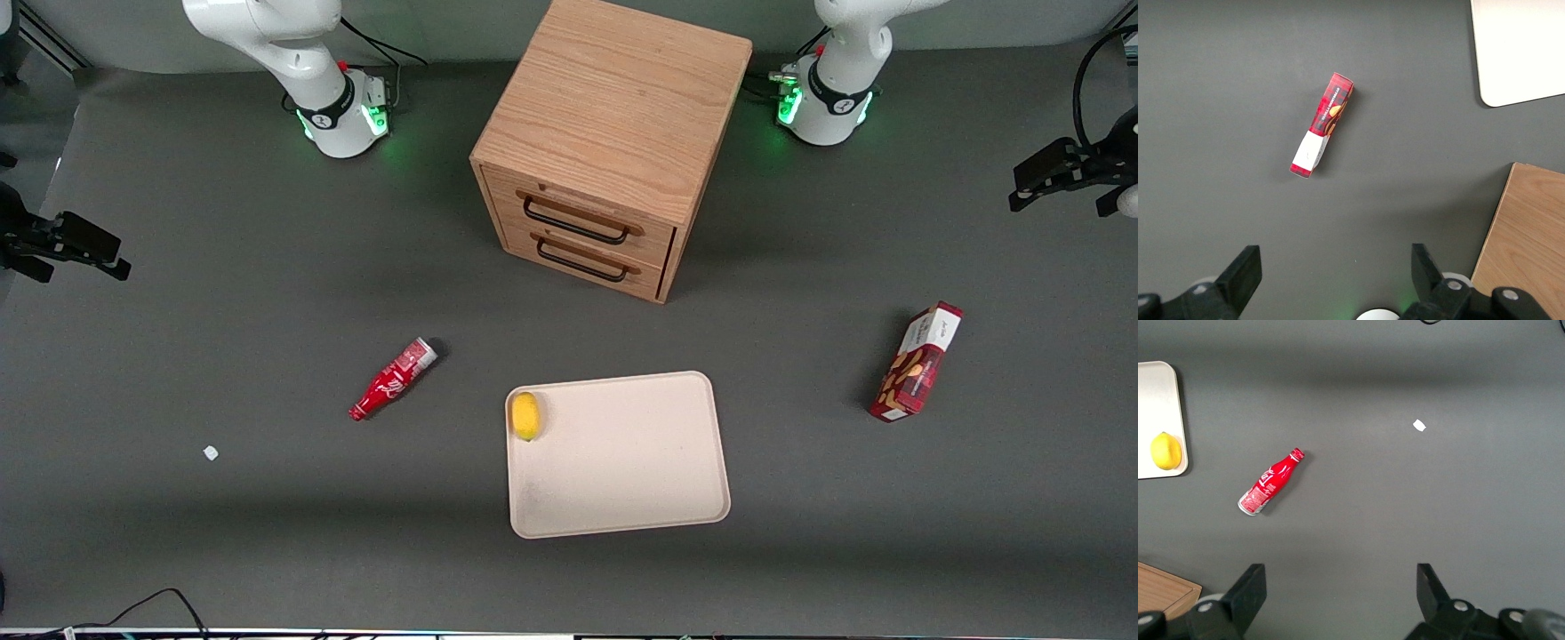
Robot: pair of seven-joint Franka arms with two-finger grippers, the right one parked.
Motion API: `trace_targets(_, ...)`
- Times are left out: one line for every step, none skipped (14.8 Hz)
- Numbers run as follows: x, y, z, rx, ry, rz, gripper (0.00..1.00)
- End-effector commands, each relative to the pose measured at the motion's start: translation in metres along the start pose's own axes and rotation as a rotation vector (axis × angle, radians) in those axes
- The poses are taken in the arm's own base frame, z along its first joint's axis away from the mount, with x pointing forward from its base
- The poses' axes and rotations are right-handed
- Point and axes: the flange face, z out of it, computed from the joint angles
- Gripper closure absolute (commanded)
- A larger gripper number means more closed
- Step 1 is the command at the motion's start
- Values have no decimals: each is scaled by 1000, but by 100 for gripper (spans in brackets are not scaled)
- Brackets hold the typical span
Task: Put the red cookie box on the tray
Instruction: 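Move the left gripper over the red plaid shortbread box and descend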
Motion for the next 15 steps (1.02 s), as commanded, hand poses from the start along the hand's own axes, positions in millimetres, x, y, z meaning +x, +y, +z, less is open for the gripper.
trace_targets(2,0,-5,0,-5,-7,0)
trace_targets(3,-1,-4,1,-3,-4,0)
trace_targets(5,-1,-1,0,-3,-2,0)
trace_targets(9,-3,2,0,-1,-1,0)
trace_targets(12,-4,7,-4,-11,4,0)
trace_targets(16,-6,15,-8,-27,21,0)
trace_targets(21,-9,24,-10,-40,61,0)
trace_targets(26,-14,32,7,-50,93,0)
trace_targets(33,-20,42,24,-58,117,0)
trace_targets(40,-26,54,35,-73,143,0)
trace_targets(46,-30,65,49,-85,172,0)
trace_targets(52,-33,78,54,-96,190,0)
trace_targets(57,-34,93,49,-103,207,0)
trace_targets(62,-36,109,45,-103,222,0)
trace_targets(68,-38,128,43,-96,248,0)
